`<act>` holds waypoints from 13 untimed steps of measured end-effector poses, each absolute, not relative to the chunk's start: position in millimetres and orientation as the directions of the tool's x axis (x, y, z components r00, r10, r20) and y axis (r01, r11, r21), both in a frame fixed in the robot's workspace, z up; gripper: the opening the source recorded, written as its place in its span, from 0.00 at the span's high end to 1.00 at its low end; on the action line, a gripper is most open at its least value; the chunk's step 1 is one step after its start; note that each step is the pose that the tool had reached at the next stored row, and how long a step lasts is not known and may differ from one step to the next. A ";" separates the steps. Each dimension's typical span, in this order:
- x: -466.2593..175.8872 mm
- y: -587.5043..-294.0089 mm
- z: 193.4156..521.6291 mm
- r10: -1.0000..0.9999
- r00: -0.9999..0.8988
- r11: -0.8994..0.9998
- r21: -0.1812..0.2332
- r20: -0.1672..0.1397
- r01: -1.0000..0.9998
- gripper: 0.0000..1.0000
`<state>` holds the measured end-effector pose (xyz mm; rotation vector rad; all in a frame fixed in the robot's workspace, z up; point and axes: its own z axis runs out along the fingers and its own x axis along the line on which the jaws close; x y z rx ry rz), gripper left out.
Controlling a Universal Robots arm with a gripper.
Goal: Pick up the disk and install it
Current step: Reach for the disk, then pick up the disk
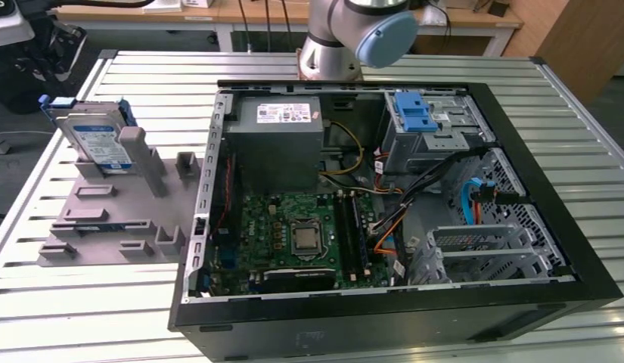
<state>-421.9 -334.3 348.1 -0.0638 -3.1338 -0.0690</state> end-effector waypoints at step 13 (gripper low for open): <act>-428.9 -333.9 347.1 0.041 -0.999 0.998 0.044 0.007 0.041 0.89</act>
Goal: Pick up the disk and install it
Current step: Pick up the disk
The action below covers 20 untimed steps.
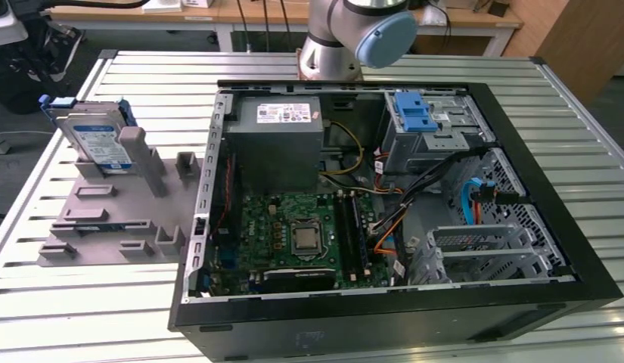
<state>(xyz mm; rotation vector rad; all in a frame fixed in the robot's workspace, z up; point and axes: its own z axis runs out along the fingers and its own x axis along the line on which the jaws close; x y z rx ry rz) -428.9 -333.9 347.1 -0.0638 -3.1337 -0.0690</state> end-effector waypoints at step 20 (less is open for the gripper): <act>-429.0 -333.9 347.1 -0.051 -0.999 0.998 0.044 0.007 -0.051 0.89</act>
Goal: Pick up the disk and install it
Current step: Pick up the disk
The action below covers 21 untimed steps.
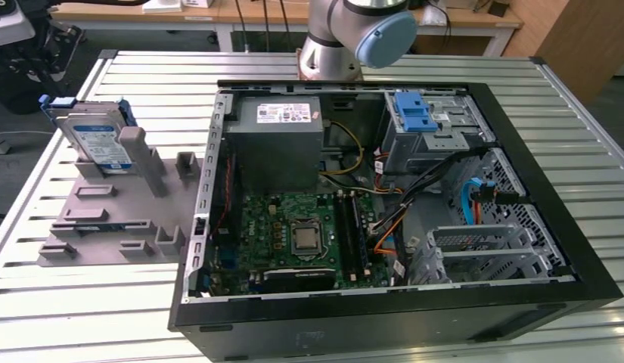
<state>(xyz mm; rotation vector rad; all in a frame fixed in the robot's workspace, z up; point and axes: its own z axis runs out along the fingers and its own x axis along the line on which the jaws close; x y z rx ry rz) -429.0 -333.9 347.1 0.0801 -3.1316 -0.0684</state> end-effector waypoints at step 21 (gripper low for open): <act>-428.9 -333.9 346.5 -0.309 -0.951 0.950 0.043 0.001 -0.309 0.89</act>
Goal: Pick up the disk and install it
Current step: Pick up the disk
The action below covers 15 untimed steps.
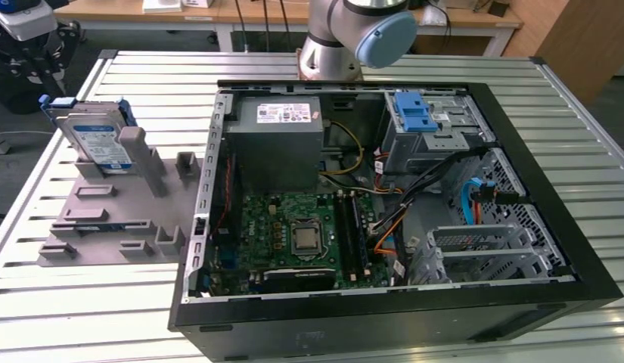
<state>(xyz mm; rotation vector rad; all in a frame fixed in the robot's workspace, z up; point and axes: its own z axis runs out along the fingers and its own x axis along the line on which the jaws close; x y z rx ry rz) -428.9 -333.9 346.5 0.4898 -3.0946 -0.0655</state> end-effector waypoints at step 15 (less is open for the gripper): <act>-429.0 -333.9 345.8 -0.478 -0.878 0.877 0.041 -0.003 -0.478 0.89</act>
